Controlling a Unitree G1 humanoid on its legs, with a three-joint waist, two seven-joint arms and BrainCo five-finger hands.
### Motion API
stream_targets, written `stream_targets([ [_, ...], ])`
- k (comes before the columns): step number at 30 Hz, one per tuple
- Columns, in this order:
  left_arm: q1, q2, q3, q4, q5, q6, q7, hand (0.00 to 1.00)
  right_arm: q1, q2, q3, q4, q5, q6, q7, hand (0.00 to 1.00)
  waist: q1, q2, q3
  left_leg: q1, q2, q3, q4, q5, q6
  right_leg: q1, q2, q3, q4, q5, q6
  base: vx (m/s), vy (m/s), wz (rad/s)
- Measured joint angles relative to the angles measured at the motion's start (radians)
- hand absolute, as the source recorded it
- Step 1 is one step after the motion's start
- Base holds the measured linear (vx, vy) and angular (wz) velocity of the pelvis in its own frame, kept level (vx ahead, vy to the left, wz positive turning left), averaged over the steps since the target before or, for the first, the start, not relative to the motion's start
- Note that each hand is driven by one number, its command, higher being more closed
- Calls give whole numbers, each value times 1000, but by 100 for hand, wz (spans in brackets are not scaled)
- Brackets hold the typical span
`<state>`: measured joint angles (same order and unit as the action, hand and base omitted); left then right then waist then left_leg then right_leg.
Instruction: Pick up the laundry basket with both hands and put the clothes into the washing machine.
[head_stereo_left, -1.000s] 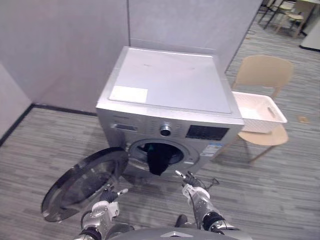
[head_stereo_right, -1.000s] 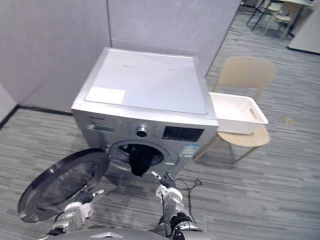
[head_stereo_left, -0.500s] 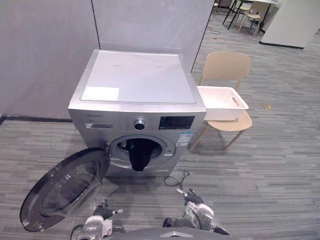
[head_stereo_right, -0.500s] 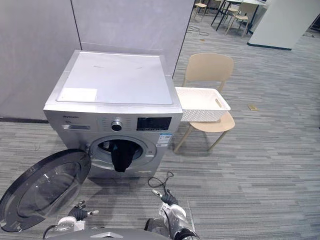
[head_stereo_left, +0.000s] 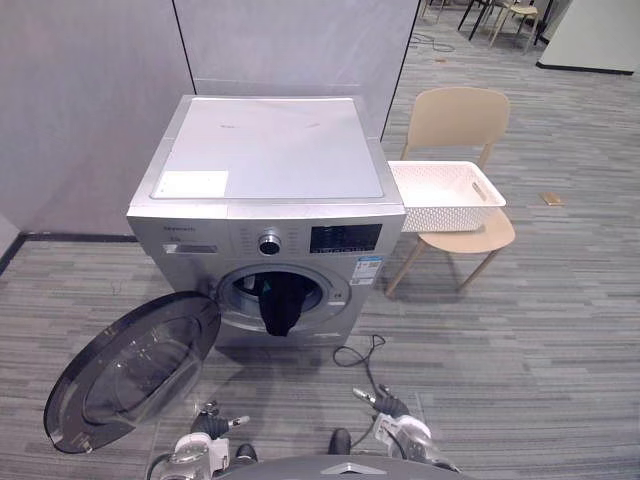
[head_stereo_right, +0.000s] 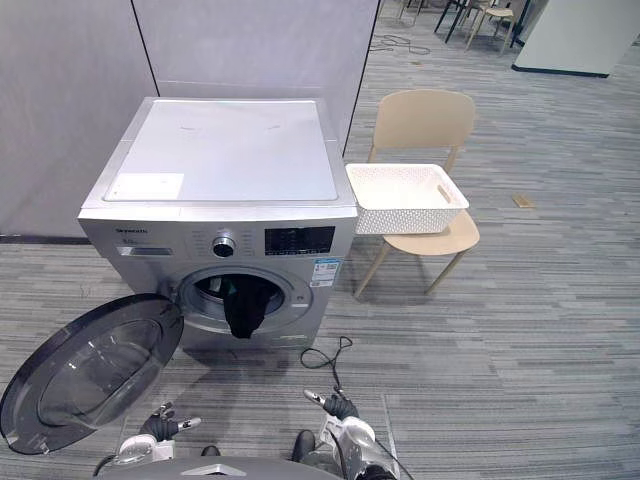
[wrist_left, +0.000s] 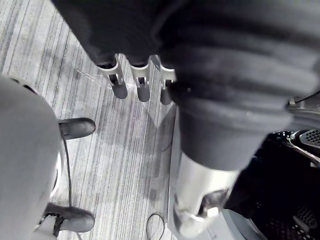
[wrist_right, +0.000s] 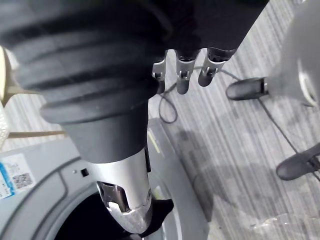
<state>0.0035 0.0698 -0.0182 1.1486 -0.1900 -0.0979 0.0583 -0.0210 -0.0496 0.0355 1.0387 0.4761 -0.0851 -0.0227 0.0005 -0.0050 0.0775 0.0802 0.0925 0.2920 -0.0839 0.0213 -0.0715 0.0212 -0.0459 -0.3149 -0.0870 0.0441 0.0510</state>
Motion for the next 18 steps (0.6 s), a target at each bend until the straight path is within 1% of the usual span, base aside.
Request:
stream_targets([
  [2,2,0,1,2,9,0,-1,0,6,0,-20,2,-12,0,0,0,-8,1,-6,-10,-11,-29,0,3,5,4,-10,-26,4,-2,9,128,35,29],
  [3,5,0,1,2,11,0,-1,0,6,0,-22,4,-13,0,0,0,-9,1,-6,-10,-14,-39,0,7,12,8,-12,-32,6,-1,8,146,43,41],
  [6,6,0,0,1,19,0,-2,0,2,1,-43,10,-13,1,1,0,-9,1,-9,-11,-26,-67,3,7,15,15,-23,-58,6,1,5,134,45,29],
  [10,7,4,-6,1,40,0,-7,0,-30,3,-40,35,-14,1,12,0,-12,1,-8,-27,-40,-95,6,7,15,15,-37,-83,6,1,5,70,42,24],
  [12,5,7,-18,0,48,-2,-8,0,-46,1,-38,39,-19,1,19,0,-8,1,-7,-36,-44,-107,6,8,16,12,-42,-92,6,1,5,1,35,21],
  [14,2,9,-27,-1,47,-2,-7,0,-100,1,-19,39,-20,1,21,0,-9,3,0,-68,-53,-129,5,19,31,-8,-53,-119,6,3,9,-45,44,25],
  [15,-1,9,-28,-4,47,-3,-7,0,-121,1,-14,39,-19,1,21,0,-7,4,6,-84,-56,-132,4,23,37,-17,-55,-125,6,5,11,-91,39,26],
  [17,-22,8,-36,-44,16,-9,-4,0,-253,0,-9,39,17,-3,19,0,2,12,69,-152,-65,-153,6,47,52,-68,-65,-141,7,20,14,-138,48,27],
  [18,-31,7,-43,-53,1,-12,-2,0,-293,-3,-10,39,37,-6,17,0,4,16,87,-178,-67,-155,10,52,50,-93,-69,-146,10,24,14,-125,71,32],
])
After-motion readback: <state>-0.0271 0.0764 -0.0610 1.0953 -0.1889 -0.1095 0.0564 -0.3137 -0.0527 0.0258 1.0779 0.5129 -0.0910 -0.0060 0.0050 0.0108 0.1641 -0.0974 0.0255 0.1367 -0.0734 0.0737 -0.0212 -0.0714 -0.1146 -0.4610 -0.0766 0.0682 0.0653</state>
